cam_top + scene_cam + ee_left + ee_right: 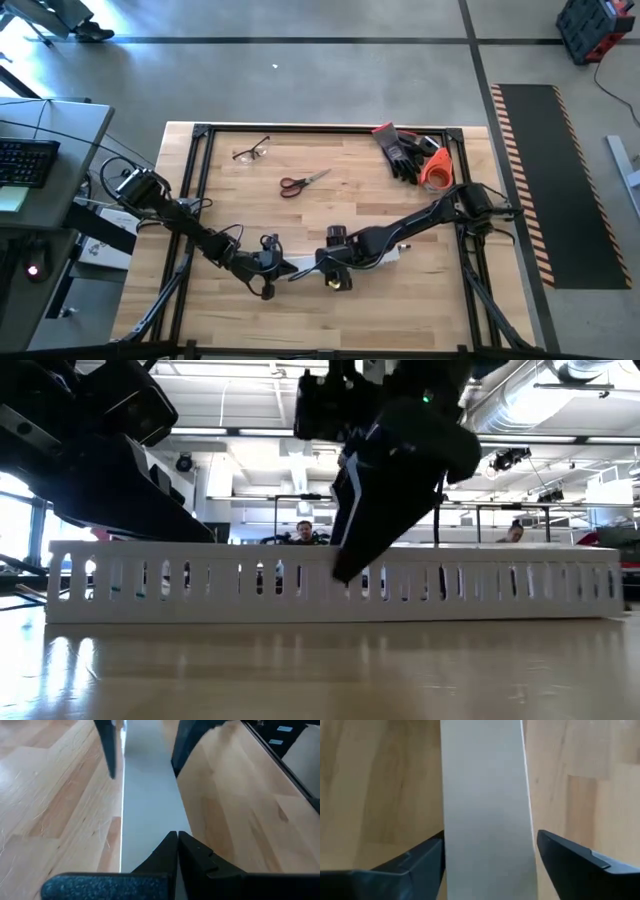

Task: Ziptie cables
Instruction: Close the white cable duct lid

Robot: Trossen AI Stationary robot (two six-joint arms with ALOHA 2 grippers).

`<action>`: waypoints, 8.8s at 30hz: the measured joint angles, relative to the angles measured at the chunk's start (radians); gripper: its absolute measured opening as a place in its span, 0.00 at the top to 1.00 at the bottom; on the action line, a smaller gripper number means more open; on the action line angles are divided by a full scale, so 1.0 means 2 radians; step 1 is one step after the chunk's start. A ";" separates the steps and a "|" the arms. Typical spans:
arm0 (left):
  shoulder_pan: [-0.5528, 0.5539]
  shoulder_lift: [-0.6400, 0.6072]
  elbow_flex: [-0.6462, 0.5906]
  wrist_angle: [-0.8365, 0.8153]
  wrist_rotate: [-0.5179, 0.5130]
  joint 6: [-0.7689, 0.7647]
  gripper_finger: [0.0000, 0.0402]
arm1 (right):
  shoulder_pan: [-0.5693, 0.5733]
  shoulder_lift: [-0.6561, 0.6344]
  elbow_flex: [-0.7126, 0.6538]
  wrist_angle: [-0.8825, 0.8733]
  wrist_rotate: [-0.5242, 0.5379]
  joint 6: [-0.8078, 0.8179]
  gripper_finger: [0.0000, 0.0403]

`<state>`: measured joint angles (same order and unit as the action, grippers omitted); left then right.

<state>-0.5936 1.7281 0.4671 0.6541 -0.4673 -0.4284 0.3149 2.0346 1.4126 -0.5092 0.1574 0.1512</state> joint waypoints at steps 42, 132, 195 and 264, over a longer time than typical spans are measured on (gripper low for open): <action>-0.002 0.001 -0.002 0.012 0.008 -0.002 1.00 | 0.011 -0.069 -0.030 -0.108 -0.037 -0.065 0.12; 0.129 0.163 0.178 0.045 0.053 0.085 1.00 | 0.001 -0.034 -0.027 -0.106 -0.048 -0.045 0.42; 0.053 -0.045 0.173 -0.216 0.181 0.150 1.00 | 0.084 -0.224 -0.323 0.066 0.252 0.363 0.96; 0.189 -0.106 0.052 -0.291 0.012 -0.015 1.00 | -0.045 -0.235 -0.332 0.076 0.367 0.021 0.96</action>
<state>-0.2156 1.5165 0.5719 0.0714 -0.4441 -0.4575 0.2243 1.5637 0.7493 -0.3566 0.8922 0.1940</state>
